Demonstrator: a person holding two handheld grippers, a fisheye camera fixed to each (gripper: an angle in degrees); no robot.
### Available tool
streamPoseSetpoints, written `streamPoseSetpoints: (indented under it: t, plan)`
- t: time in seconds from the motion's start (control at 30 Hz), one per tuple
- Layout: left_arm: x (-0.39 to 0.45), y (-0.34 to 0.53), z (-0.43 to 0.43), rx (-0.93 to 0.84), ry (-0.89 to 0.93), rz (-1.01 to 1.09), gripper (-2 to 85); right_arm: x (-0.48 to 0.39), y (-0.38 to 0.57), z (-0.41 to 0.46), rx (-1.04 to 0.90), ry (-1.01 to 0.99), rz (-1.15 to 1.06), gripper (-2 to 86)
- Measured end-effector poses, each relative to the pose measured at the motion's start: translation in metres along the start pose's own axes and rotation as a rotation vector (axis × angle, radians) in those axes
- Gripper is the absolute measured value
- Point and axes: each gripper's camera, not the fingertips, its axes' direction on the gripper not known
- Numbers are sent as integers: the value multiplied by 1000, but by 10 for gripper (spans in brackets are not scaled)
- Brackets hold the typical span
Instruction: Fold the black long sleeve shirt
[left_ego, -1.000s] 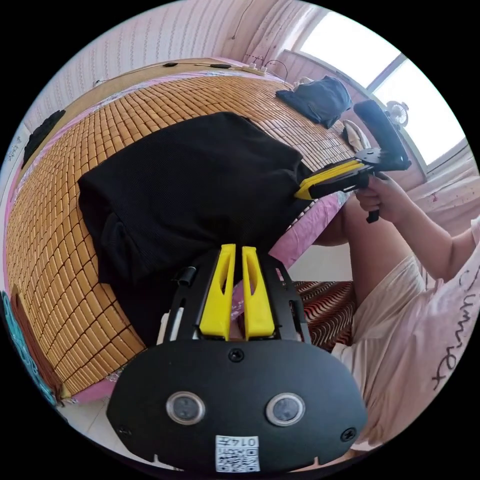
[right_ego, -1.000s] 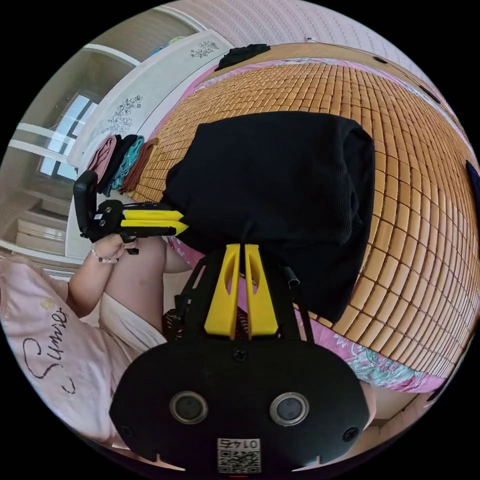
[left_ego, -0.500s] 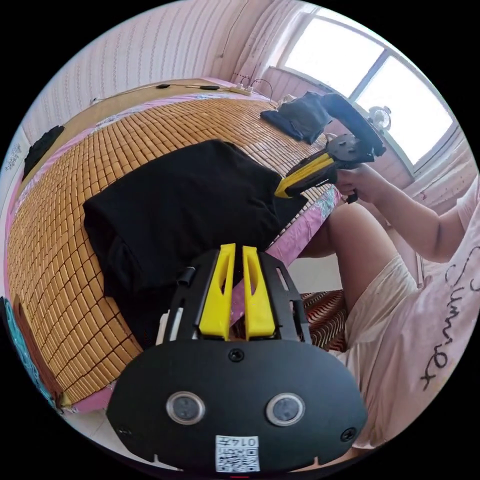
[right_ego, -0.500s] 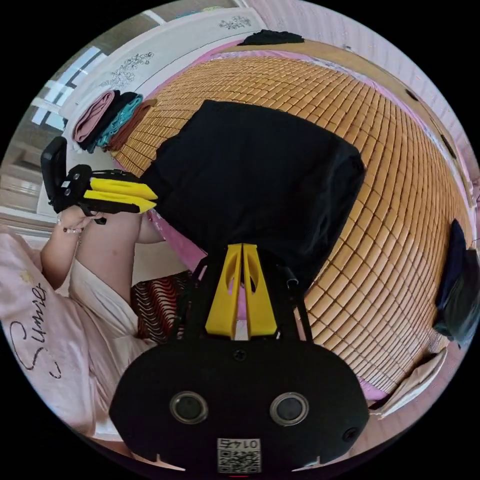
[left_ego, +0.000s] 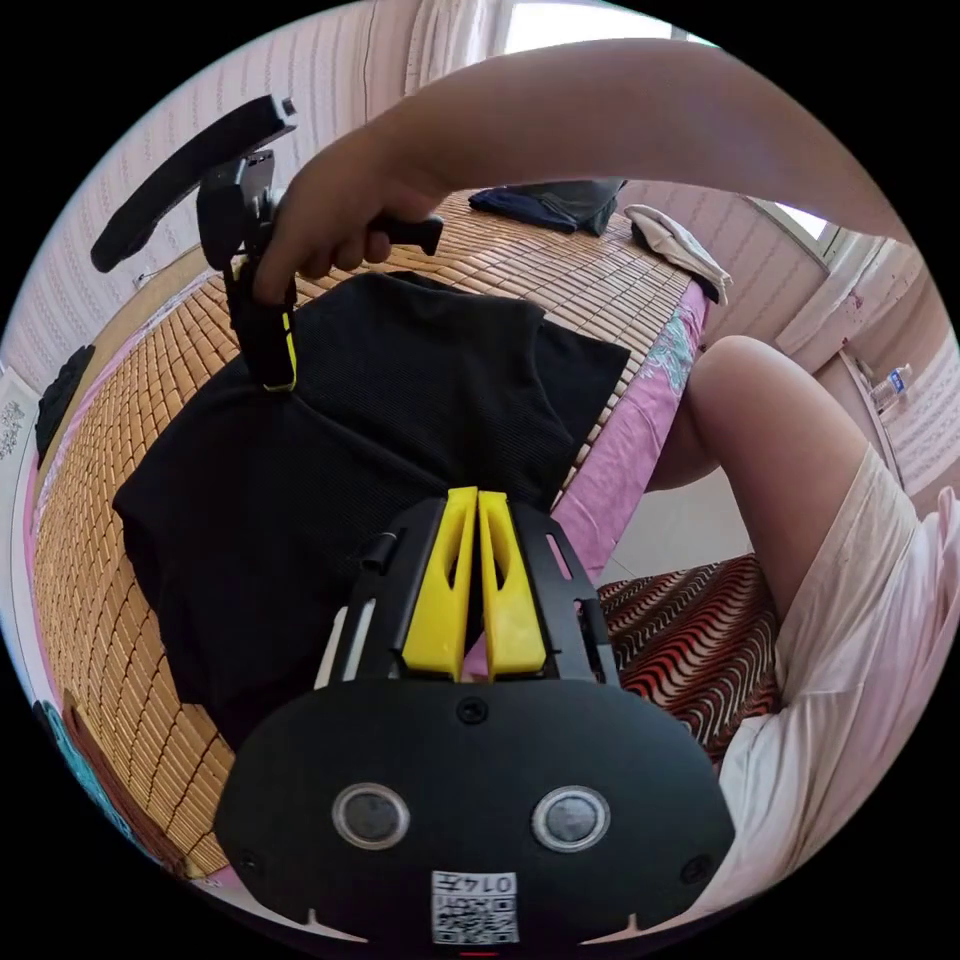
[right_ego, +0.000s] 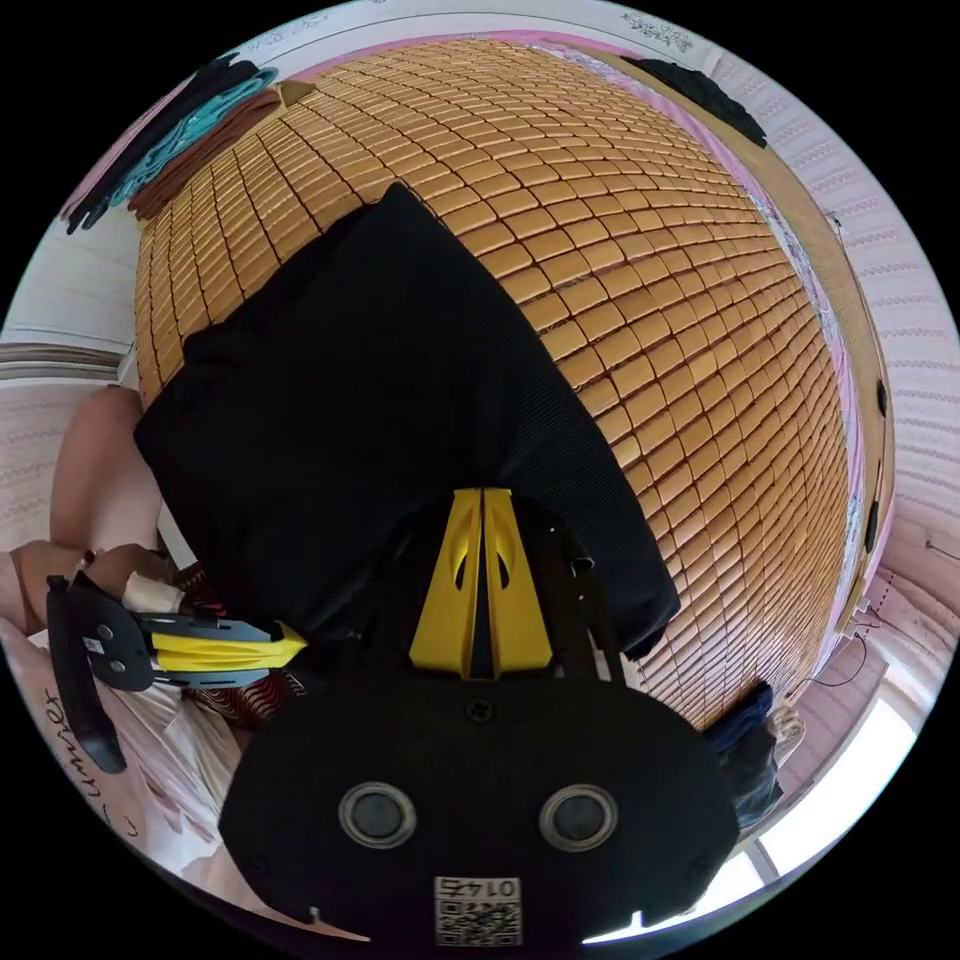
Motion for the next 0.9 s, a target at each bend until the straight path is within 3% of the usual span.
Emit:
streamPoseSetpoints:
  t: [0.17,0.37,0.6,0.9]
  plan:
    - [-9,5,7,4,45,13,-10,13,-56,4,-8,21,28,-7]
    - [-11,6,14,5,36,34,-10,-1,-123,45,-168,100,-47,-6]
    - [-15,7,22,10,34,37,-10,16,-181,68,-244,1,15,-5]
    - [-24,6,30,5,58,28,-10,0,-233,89,-417,70,-78,-5]
